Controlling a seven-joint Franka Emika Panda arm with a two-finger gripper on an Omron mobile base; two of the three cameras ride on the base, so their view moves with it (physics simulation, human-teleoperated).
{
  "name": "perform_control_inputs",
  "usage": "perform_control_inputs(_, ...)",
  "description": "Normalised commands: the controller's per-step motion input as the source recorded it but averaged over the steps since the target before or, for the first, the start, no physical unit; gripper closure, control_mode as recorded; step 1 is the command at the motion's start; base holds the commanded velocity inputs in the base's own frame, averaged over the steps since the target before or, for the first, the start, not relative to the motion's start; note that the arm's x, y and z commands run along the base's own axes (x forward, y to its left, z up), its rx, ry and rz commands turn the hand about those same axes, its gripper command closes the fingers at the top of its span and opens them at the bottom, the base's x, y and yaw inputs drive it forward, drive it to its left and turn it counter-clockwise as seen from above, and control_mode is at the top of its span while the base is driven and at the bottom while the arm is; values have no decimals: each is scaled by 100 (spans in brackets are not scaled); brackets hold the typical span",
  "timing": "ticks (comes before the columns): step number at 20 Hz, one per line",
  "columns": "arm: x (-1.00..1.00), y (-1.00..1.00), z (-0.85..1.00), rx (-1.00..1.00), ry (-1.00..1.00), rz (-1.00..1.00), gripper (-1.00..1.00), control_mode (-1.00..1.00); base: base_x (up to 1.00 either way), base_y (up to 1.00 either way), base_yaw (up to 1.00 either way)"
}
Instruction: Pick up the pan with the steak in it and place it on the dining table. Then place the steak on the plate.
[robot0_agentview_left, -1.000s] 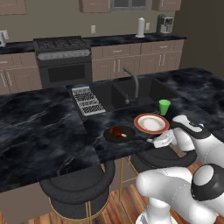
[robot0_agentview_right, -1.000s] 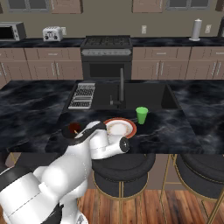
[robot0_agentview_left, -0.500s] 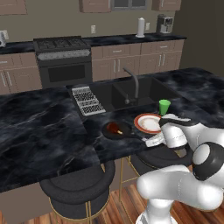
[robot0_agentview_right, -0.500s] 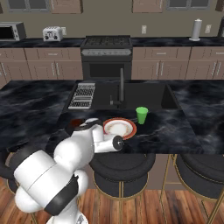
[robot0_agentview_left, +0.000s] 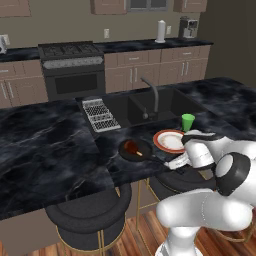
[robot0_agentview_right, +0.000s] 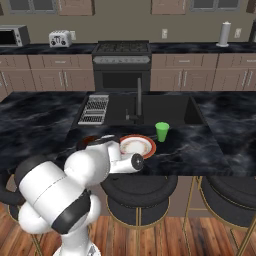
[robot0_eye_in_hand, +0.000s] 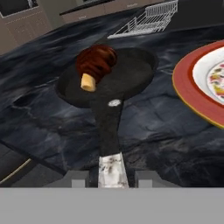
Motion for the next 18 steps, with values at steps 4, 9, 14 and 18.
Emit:
perform_control_inputs(4,0,0,22,3,-2,-7,-100,-100,0,0,0)
perform_control_inputs(9,-6,6,78,1,-2,-15,-100,-100,0,0,0)
perform_control_inputs(14,-13,2,100,0,2,-17,-100,-100,0,0,0)
perform_control_inputs(18,-25,-1,98,-3,11,-16,-100,-100,0,0,0)
